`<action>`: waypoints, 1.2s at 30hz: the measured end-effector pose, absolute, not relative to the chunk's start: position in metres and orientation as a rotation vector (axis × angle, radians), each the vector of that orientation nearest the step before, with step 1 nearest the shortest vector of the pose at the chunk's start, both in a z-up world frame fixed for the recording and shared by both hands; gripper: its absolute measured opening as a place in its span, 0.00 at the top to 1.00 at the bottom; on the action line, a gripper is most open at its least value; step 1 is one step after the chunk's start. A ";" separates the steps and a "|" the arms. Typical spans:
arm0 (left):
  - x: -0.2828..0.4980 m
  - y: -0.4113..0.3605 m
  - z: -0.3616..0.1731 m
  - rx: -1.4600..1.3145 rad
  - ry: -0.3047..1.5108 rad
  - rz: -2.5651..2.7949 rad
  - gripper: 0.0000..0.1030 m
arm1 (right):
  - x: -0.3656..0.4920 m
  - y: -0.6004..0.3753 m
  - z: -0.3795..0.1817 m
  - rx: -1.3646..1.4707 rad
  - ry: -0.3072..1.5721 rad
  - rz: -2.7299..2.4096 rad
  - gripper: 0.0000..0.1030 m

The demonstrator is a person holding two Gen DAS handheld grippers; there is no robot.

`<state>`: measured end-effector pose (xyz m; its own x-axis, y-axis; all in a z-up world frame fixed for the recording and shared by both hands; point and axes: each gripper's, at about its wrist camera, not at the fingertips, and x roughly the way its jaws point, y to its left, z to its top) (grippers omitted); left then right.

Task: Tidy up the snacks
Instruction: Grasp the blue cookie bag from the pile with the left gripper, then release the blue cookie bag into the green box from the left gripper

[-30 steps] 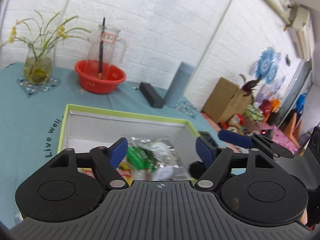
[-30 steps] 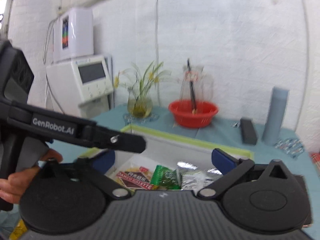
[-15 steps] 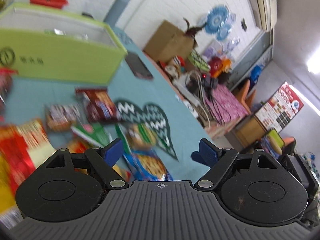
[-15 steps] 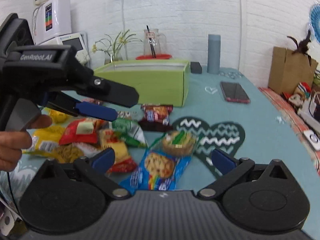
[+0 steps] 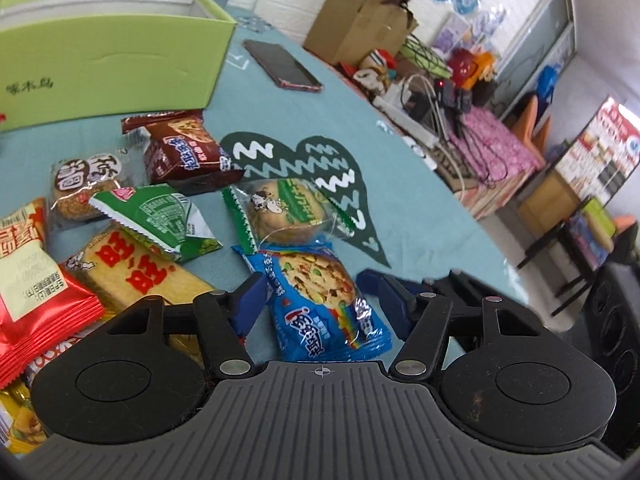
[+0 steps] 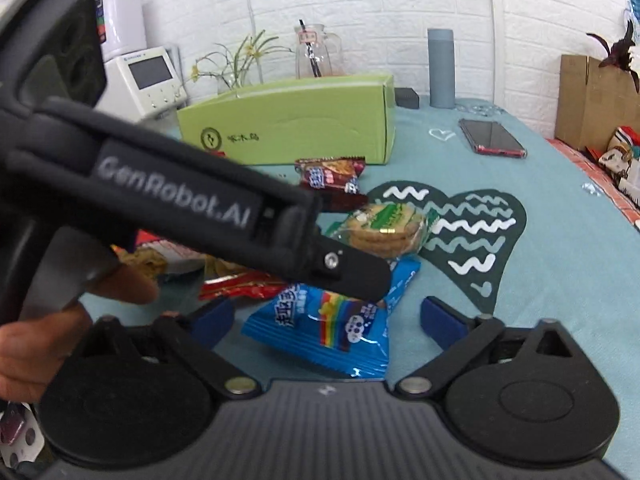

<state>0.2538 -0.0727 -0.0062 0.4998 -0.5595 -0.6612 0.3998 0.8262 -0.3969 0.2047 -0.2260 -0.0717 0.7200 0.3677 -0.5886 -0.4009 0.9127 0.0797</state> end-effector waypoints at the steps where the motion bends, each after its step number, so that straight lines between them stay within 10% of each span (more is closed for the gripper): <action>1: 0.252 -0.078 -0.008 -0.162 0.874 -0.584 0.81 | 0.203 -0.225 -0.071 -0.078 0.633 0.417 0.27; 14: 0.229 -0.061 0.042 -0.207 0.760 -0.651 0.95 | 0.186 -0.226 -0.017 -0.062 0.548 0.436 0.29; 30: 0.462 -0.004 0.084 -0.226 0.663 -0.442 0.93 | 0.435 -0.129 0.019 -0.208 0.510 0.559 0.28; 36: 0.486 0.010 0.059 -0.221 0.687 -0.425 0.68 | 0.451 -0.114 0.001 -0.258 0.511 0.548 0.20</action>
<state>0.4864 0.0096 0.0590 0.6927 -0.4484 -0.5649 0.3051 0.8919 -0.3338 0.4510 -0.1144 0.0008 0.7337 0.4299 -0.5262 -0.5551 0.8258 -0.0994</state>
